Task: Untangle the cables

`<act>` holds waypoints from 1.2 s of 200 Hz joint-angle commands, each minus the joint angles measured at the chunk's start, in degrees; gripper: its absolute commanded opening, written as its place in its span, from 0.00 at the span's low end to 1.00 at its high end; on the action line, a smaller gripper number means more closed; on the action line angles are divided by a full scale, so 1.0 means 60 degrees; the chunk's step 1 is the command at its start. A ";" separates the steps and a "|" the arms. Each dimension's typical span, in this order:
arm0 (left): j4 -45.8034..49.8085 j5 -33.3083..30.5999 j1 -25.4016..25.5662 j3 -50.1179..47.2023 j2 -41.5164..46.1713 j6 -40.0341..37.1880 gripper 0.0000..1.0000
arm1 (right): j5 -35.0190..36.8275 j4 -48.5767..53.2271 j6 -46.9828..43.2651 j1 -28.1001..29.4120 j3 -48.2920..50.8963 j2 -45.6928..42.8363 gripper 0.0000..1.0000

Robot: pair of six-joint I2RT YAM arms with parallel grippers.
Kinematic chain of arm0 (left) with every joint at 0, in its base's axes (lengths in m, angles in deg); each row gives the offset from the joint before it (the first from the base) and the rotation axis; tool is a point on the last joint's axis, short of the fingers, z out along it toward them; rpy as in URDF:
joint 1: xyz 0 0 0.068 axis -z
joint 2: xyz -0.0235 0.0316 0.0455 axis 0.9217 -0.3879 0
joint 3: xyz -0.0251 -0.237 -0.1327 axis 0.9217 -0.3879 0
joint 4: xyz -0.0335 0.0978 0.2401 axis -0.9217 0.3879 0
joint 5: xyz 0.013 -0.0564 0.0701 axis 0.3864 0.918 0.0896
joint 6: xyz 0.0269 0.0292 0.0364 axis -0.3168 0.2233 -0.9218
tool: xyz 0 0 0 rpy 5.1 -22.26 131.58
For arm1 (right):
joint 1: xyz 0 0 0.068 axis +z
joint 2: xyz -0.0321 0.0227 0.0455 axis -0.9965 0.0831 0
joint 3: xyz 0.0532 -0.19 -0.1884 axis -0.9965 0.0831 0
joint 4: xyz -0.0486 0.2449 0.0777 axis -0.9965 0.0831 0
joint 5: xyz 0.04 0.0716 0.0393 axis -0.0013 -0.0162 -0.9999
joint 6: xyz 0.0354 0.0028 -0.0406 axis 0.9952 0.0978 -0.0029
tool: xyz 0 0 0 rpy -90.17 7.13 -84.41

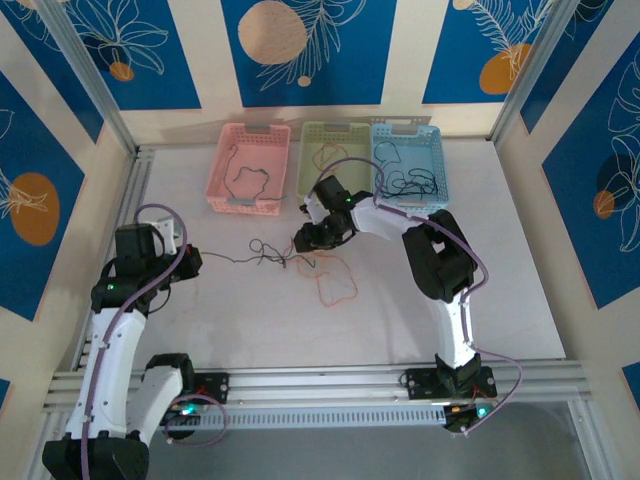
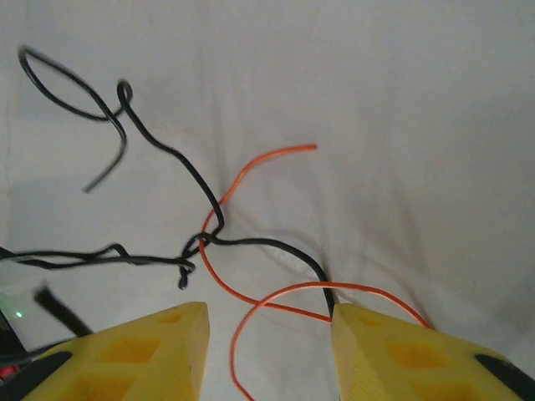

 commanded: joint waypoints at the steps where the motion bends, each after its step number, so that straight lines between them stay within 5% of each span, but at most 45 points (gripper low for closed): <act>1: -0.0027 0.0287 -0.0118 0.0182 0.0107 -0.0119 0.00 | -0.0044 0.0627 -0.1034 0.0207 -0.0235 0.0135 0.44; 145: -0.0027 0.0317 -0.0118 0.0170 0.0086 -0.0110 0.00 | 0.4603 0.0615 -0.4189 0.1598 -0.0801 0.1064 0.50; 181: -0.0037 0.0319 -0.0118 0.0168 0.0086 -0.0119 0.00 | 0.4613 0.0529 -0.4130 0.1614 -0.0620 0.0921 0.37; 240: -0.0027 0.0317 -0.0118 0.0167 0.0086 -0.0114 0.00 | 0.3542 -0.0091 -0.3442 0.1154 0.0005 0.0047 0.00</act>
